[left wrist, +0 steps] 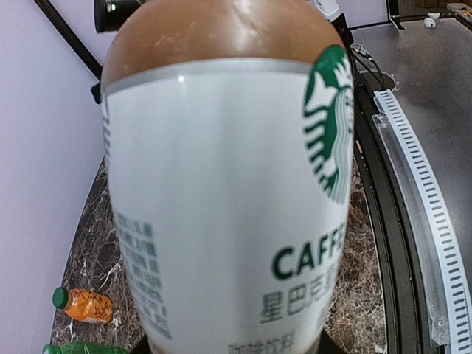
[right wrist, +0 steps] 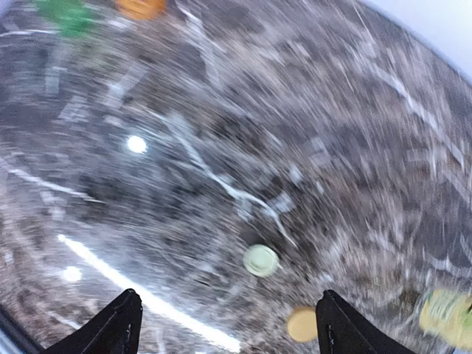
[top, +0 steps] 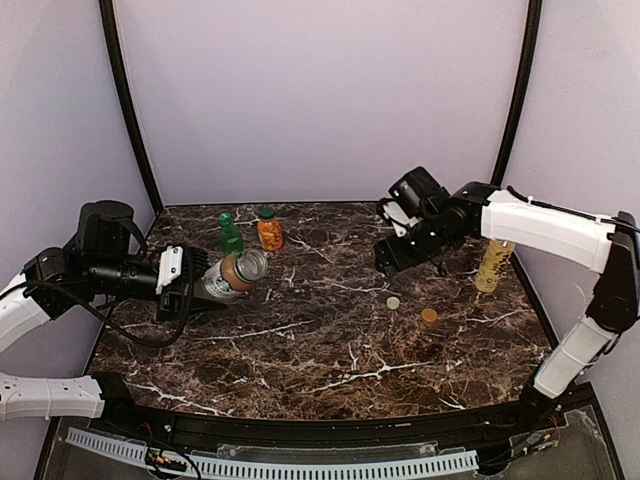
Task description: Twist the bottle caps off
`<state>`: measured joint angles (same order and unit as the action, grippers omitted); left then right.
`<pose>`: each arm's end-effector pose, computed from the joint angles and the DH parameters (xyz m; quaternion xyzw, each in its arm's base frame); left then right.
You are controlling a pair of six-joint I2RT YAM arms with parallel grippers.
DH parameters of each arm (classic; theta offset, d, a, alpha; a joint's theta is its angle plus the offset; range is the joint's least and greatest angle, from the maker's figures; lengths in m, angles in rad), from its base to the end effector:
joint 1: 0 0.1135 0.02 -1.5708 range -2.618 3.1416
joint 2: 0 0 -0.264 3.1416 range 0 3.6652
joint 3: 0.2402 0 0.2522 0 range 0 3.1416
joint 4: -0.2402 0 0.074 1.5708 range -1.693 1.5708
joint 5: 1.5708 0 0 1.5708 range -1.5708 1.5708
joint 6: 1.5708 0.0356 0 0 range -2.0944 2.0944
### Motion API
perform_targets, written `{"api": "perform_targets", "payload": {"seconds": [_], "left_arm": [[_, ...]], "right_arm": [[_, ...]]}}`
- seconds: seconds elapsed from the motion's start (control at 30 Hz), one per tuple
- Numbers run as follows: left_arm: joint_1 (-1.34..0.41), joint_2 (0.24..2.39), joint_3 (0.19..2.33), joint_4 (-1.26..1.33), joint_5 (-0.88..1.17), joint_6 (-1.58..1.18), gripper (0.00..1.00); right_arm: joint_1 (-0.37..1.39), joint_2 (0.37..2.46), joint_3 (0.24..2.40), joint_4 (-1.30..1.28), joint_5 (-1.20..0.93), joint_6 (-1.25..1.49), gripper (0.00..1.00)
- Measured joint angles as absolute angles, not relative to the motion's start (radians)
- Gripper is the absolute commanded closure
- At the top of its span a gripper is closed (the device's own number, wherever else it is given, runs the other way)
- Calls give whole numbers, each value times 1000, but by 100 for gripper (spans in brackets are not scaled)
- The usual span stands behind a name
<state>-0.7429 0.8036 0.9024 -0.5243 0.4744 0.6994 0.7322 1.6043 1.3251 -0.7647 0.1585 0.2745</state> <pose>0.1148 -0.1275 0.3438 0.6350 0.5295 -0.2089 0.5223 0.2534 0.2203 0.2732 -0.1983 0.9421 0.0583 0.2643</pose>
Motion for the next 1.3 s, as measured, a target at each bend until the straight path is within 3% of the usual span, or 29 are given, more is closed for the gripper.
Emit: {"api": "perform_targets", "payload": {"seconds": [0.13,0.3,0.43,0.57,0.7,0.9,0.97,1.0,1.03,1.07,1.1,1.13,1.2,1.3], "left_arm": [[-741,804,910,-478,519,625,97],[-738,805,923,-423,588,556,97],[-738,807,929,-402,627,525,97],[-738,811,929,-390,655,508,97],[-738,813,929,-390,668,501,97],[-735,812,929,-379,678,483,97],[-735,812,930,-366,685,470,96],[-735,811,931,-360,684,468,93],[-735,811,931,-359,684,468,75],[-735,811,931,-360,684,467,48],[-735,811,931,-359,683,467,31],[-735,810,931,-360,682,465,9],[-735,809,930,-360,670,475,2],[-735,794,920,-356,632,485,1]], "right_arm": [[939,1500,1481,-618,36,112,14],[1134,1395,1470,-261,-239,-62,12],[1205,1431,1465,-26,-370,-154,14],[1231,1524,1515,51,-408,-199,20],[1237,1595,1555,68,-418,-214,40],[1240,1607,1558,82,-433,-220,94],[1242,1607,1558,101,-432,-226,100],[1242,1607,1558,105,-430,-226,100],[1243,1607,1558,106,-429,-223,100],[1243,1607,1558,105,-427,-221,100],[1243,1607,1558,104,-425,-219,100],[1243,1607,1558,103,-422,-217,100],[1243,1606,1561,87,-406,-208,100],[1234,1605,1577,20,-372,-200,100]]}}
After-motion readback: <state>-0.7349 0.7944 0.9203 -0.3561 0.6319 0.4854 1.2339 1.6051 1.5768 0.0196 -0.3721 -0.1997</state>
